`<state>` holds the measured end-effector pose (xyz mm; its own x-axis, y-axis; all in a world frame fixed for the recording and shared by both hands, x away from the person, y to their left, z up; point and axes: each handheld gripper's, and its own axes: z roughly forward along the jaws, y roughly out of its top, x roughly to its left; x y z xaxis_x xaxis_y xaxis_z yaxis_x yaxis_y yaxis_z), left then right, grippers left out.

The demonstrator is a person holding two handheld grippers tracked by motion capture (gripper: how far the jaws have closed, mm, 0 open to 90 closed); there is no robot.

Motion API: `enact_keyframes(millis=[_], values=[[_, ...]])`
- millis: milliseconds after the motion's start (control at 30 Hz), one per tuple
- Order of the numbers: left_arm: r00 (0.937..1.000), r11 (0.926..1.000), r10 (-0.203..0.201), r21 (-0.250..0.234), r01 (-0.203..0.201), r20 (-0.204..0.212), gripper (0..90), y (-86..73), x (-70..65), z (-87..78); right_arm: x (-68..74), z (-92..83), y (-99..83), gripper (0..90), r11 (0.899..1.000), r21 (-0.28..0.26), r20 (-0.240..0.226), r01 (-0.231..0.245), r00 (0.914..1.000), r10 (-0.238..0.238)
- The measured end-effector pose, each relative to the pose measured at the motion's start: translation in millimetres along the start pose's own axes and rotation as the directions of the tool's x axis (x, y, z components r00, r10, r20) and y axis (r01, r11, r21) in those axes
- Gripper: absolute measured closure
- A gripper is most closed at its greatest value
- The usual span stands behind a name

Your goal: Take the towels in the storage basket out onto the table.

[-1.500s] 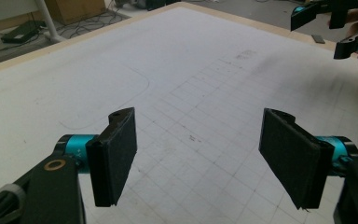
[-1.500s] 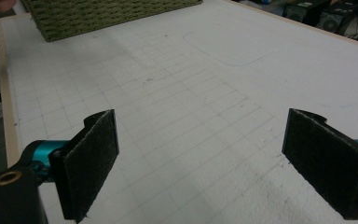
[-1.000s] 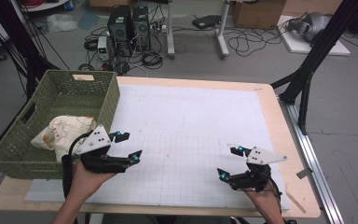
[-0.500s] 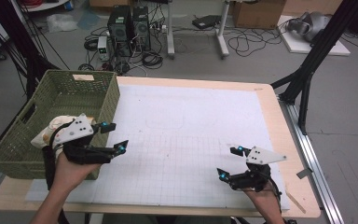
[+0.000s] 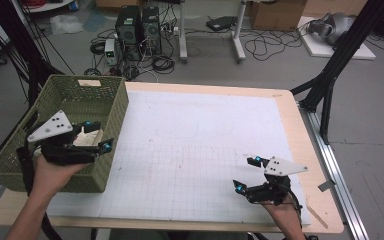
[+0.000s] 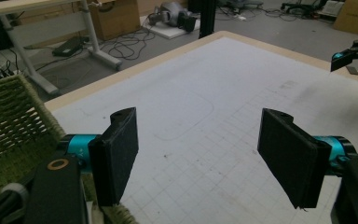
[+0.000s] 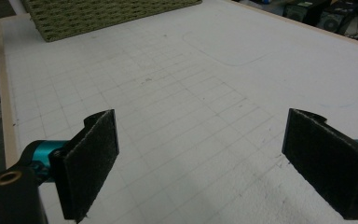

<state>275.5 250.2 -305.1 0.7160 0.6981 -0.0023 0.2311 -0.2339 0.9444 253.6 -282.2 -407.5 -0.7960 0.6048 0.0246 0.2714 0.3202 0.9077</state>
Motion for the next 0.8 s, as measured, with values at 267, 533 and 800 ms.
enact_keyframes(millis=[267,533,800], values=[[0.9994,1.0000,-0.005,0.002,0.006,-0.033,30.4,-3.2,23.1,-16.3,0.0,0.5,-0.2,10.0,1.000,0.003,-0.001,0.007,1.0000,-0.007],[0.9980,0.9999,-0.004,0.011,0.005,-0.063,31.8,-8.1,46.2,-27.2,-0.3,1.4,-0.5,10.0,1.000,0.005,0.001,0.008,1.0000,-0.008],[0.9967,0.9979,0.005,0.065,0.001,-0.081,32.4,-18.2,71.1,-30.9,-0.7,1.2,-0.8,10.0,1.000,0.010,0.001,0.006,1.0000,-0.006]])
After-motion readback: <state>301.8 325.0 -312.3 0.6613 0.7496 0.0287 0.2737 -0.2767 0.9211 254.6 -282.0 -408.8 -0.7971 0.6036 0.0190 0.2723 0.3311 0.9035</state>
